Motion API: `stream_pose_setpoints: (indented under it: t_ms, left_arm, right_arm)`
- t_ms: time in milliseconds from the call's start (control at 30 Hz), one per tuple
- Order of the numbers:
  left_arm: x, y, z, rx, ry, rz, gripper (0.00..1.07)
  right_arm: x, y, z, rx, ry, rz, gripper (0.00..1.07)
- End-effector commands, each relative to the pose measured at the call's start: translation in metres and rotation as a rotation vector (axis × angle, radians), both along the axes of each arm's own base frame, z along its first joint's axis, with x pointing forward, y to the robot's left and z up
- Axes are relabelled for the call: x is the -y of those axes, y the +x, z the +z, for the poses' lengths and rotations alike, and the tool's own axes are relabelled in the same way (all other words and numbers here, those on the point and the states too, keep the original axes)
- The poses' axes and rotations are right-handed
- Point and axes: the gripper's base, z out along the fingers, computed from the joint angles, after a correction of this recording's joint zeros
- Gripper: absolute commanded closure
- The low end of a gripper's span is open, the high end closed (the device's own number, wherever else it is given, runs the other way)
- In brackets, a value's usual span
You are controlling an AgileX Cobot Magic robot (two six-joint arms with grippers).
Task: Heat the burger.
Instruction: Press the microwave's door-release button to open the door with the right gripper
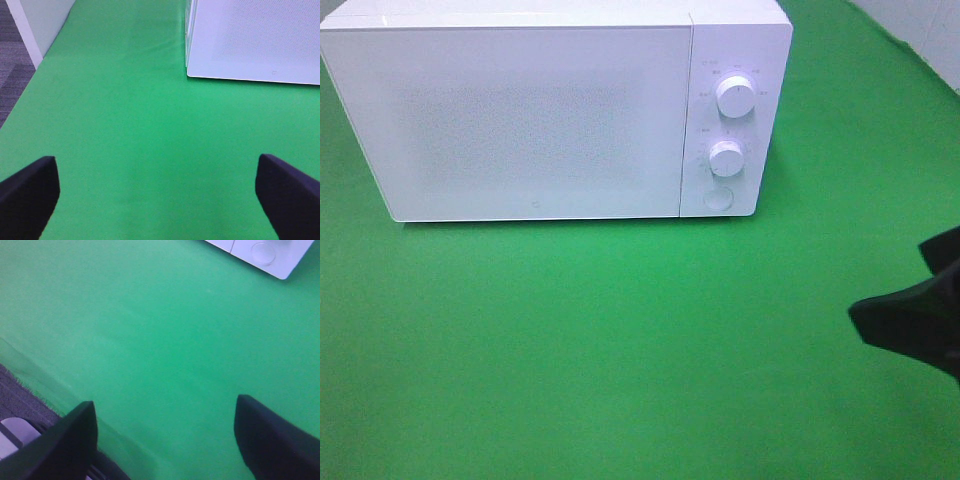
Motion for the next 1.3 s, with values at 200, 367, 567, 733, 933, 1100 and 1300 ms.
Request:
stream_pose_setpoints:
  t_ms: [200, 367, 567, 733, 933, 1100, 1300]
  left_arm:
    - [0.000, -0.002, 0.000, 0.025, 0.003, 0.000, 0.06]
    - [0.000, -0.002, 0.000, 0.025, 0.003, 0.000, 0.06]
    - [0.000, -0.002, 0.000, 0.025, 0.003, 0.000, 0.06]
    - [0.000, -0.002, 0.000, 0.025, 0.003, 0.000, 0.06]
    - [0.000, -0.002, 0.000, 0.025, 0.003, 0.000, 0.06]
    - [0.000, -0.002, 0.000, 0.025, 0.003, 0.000, 0.06]
    - [0.000, -0.001, 0.000, 0.019, 0.002, 0.000, 0.06]
  right_arm:
    - [0.049, -0.019, 0.014, 0.035, -0.013, -0.251, 0.34]
    - [0.067, -0.040, 0.018, 0.065, 0.007, -0.362, 0.34]
    - [0.081, -0.072, 0.019, 0.145, 0.079, -0.480, 0.34]
    - [0.085, -0.086, 0.008, 0.198, 0.104, -0.525, 0.34]
    - [0.087, -0.104, -0.004, 0.328, 0.153, -0.582, 0.34]
    - [0.088, -0.112, -0.005, 0.389, 0.176, -0.588, 0.34]
    - [0.089, -0.115, -0.005, 0.408, 0.181, -0.585, 0.34]
